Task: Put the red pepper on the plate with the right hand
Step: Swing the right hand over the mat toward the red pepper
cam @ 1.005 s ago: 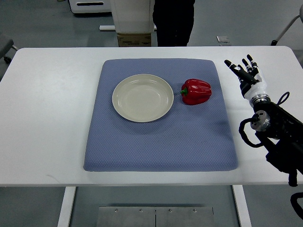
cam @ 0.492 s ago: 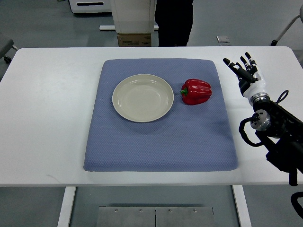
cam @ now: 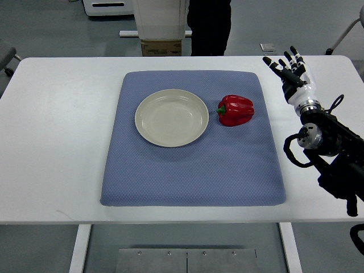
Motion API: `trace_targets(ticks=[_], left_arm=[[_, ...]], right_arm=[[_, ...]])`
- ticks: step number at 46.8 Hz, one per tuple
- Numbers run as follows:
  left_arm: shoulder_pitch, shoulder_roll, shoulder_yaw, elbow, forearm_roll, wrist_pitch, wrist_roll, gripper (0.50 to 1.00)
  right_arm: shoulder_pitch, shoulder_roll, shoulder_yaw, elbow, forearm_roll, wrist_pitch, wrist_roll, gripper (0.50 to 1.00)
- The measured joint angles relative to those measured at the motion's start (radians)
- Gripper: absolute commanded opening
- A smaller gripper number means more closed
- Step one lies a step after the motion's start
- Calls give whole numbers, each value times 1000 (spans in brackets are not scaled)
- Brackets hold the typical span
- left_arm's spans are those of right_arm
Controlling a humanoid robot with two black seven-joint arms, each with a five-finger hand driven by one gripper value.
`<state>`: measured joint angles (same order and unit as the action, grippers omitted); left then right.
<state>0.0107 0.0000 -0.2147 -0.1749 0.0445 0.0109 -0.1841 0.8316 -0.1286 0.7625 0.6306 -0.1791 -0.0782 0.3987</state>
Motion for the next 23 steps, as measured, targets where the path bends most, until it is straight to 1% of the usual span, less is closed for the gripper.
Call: trace_targets(ticks=[5,13,23], left_arm=[[0,0,0,0,0,0,0,1000],[0,0,0,0,0,0,0,1000],[0,0,0,0,0,0,0,1000]], right_arm=[[42,-38,-65,13,-2,0,-3,1000],[135,-99,-232,71,-3,1,-11,1000],[269,-123,-501,87,-2,14,-25,1000]])
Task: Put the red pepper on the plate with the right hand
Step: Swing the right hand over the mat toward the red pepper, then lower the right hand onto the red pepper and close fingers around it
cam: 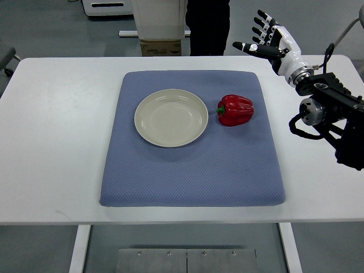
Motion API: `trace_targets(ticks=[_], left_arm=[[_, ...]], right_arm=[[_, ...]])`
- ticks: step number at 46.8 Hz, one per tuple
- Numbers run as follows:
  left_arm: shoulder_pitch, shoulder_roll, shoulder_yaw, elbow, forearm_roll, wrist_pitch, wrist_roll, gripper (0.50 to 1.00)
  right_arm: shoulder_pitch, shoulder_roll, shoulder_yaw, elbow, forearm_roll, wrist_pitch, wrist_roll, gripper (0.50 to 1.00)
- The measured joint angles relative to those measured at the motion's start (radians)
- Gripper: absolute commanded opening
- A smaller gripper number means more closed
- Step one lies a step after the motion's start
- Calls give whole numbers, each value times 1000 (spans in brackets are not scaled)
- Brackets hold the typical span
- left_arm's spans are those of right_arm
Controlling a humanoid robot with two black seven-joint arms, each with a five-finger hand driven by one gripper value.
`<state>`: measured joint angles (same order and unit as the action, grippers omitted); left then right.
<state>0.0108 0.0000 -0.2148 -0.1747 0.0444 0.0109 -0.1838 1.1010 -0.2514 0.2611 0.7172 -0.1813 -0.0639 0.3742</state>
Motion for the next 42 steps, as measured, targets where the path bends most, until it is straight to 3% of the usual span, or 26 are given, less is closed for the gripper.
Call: trace_targets(ticks=[18,42], left_arm=[[0,0,0,0,0,-1,0,1000],[0,0,1,0,0,0,0,1000]], right_arm=[[215,-3,-317,91,-74,26,-35,1000],[520,-22,-767,302,-239,61,-71,1000]])
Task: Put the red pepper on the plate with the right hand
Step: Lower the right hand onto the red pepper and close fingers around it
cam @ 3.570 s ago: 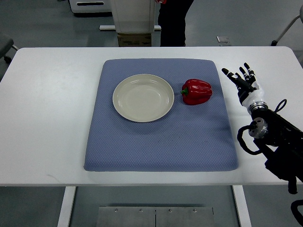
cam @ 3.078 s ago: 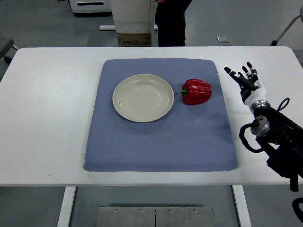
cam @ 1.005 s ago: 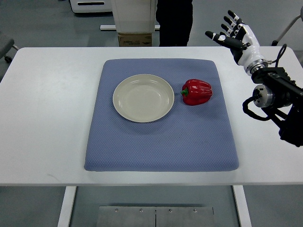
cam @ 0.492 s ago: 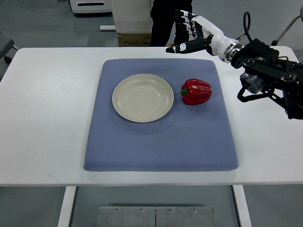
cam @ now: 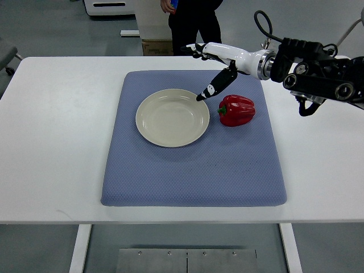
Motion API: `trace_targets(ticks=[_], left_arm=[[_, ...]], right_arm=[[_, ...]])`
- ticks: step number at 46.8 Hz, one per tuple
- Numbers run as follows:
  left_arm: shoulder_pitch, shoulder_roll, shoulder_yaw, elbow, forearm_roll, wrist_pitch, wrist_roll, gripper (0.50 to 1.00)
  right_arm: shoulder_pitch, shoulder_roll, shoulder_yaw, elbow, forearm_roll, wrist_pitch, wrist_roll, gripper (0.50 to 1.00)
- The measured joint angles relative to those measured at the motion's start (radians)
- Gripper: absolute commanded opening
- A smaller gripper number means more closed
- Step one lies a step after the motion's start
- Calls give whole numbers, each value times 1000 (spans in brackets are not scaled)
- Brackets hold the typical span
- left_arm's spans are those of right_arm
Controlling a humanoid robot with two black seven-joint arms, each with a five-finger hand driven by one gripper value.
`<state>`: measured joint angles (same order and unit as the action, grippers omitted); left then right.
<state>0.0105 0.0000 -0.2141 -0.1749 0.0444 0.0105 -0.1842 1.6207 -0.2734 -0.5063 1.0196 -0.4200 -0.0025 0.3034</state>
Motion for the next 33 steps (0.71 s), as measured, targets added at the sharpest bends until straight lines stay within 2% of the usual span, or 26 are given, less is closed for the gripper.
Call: trace_targets(ticks=[17,28,33], left_arm=[[0,0,-1,0,0,0,0,1000],[0,0,-1,0,0,0,0,1000],[0,0,-1,0,0,0,0,1000]], right_arm=[[89,48,-150,27,-115,13,-13,1000],[103,88,-210,23,-155,12,-65,1000],[110,110,-229,17,-155,14,-108,1000]])
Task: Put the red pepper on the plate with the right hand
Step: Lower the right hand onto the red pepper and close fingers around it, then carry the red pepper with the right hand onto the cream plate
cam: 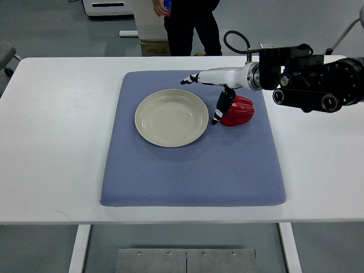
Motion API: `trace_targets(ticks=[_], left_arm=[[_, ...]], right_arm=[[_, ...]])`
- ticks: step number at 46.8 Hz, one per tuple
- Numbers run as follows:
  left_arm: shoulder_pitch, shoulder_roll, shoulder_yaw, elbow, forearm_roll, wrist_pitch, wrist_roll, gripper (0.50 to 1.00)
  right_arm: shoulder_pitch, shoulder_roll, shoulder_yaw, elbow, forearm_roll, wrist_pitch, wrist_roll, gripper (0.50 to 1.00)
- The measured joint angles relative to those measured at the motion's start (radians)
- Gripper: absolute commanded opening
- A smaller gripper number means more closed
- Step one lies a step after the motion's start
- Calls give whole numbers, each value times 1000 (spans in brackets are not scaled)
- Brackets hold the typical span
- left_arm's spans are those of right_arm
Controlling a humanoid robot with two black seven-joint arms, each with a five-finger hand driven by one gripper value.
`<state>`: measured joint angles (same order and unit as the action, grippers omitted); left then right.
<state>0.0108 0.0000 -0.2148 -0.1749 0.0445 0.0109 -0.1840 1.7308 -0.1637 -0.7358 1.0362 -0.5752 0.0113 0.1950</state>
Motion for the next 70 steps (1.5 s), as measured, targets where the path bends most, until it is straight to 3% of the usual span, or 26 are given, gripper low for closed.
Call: trace_targets(ticks=[7,21,33,47,53,57,63,70], left_arm=[[0,0,0,0,0,0,0,1000],[0,0,0,0,0,0,0,1000],[0,0,0,0,0,0,0,1000],[0,0,0,0,0,0,0,1000],[0,0,0,0,0,0,0,1000],[0,0,0,0,0,0,0,1000],[0,0,0,0,0,0,0,1000],[0,0,0,0,0,0,0,1000]], right_arm=[[-6,13,-26,-22,4,14,-45,1000],[-49,9,-29,-76,18,38,-52,1000],[-155,12,-23,-216,31,40,-61,1000],[-168,13,-18,-226,35,60,-63,880],[-192,15,-17,-253,34,61,-63,866],[-201,25,-17,-269,34,60,-63,780],[-199,30,-16,-271,40,60,-63,500],[-192,30,-1,-271,43,62,-63,500]])
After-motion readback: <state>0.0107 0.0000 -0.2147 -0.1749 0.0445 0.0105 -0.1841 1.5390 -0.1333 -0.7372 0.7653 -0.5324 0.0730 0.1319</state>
